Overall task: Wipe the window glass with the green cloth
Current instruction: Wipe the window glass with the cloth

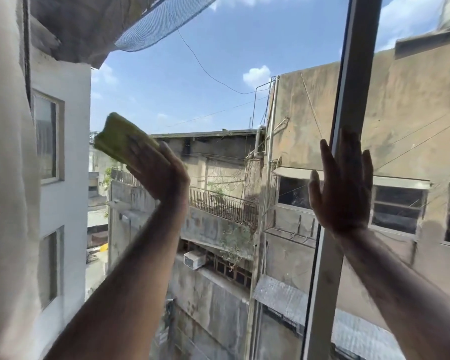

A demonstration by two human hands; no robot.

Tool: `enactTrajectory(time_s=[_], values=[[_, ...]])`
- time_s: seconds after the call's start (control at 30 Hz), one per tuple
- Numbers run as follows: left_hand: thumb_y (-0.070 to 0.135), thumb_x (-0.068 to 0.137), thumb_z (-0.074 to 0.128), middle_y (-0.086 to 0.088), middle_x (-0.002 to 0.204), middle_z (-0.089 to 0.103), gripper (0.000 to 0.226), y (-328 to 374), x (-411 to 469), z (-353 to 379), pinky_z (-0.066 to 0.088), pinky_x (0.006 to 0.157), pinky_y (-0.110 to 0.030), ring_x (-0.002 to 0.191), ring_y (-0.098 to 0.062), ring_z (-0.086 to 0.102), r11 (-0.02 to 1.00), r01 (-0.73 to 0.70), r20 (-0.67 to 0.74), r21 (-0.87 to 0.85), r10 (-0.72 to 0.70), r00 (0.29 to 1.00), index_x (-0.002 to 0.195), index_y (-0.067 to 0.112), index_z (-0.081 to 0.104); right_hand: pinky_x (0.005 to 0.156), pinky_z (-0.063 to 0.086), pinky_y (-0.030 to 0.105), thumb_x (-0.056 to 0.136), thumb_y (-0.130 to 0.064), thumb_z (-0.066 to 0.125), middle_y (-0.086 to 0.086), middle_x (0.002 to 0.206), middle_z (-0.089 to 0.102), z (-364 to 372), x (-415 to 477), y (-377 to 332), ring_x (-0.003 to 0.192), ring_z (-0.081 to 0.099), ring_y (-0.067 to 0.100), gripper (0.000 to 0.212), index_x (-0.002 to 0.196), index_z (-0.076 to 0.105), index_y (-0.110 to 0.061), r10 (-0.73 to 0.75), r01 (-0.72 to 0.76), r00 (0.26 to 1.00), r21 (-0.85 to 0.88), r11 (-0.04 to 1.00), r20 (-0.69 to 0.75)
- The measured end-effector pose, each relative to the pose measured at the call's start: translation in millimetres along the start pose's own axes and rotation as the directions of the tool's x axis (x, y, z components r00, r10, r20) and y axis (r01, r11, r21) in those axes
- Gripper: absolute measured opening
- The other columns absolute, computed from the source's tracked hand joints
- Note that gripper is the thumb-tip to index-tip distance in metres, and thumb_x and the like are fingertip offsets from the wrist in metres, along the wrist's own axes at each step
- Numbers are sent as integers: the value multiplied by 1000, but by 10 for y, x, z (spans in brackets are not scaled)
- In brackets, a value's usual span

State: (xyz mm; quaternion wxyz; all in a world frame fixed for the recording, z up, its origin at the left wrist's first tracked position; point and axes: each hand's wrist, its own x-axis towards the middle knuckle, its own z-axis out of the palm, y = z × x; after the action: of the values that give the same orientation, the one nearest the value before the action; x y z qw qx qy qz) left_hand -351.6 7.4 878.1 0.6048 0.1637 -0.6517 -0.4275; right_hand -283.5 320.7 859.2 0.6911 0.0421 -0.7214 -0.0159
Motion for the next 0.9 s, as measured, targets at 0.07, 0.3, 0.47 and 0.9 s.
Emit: enactTrajectory(time_s=[0.07, 0.3, 0.47, 0.9], values=[[40, 110, 28, -13, 174, 24, 64, 338, -131, 109, 20, 133, -53, 162, -31, 23, 973, -230, 7, 27, 230, 973, 164, 6, 20, 136, 19, 58, 107, -31, 43, 20, 180, 14, 0, 6, 8, 169, 14, 35, 66, 169, 32, -13, -1, 1, 1000, 0, 1000, 12], [30, 111, 44, -9, 173, 27, 57, -134, -1117, 132, 25, 132, -53, 163, -25, 20, 365, -923, 265, -121, 908, 324, 162, 9, 31, 135, 20, 58, 104, -34, 42, 19, 180, 15, 9, -9, 27, 169, 15, 34, 71, 170, 27, -11, -14, 14, 1000, -11, 1000, -12], [29, 109, 47, -14, 172, 29, 62, -826, -690, -152, 28, 129, -59, 162, -31, 24, 677, -735, 254, 31, 706, 661, 162, 6, 28, 135, 20, 57, 108, -39, 40, 18, 180, 15, 55, -9, 56, 169, 15, 33, 70, 170, 26, -8, -10, 10, 1000, -5, 1000, -25], [37, 110, 45, -6, 174, 25, 63, 156, -1116, 247, 20, 133, -52, 164, -24, 18, 429, -898, 260, -100, 882, 392, 164, 12, 26, 134, 22, 59, 114, -46, 31, 18, 180, 19, 77, -8, 84, 168, 19, 34, 69, 169, 26, -6, -17, 17, 1000, 6, 1000, -26]])
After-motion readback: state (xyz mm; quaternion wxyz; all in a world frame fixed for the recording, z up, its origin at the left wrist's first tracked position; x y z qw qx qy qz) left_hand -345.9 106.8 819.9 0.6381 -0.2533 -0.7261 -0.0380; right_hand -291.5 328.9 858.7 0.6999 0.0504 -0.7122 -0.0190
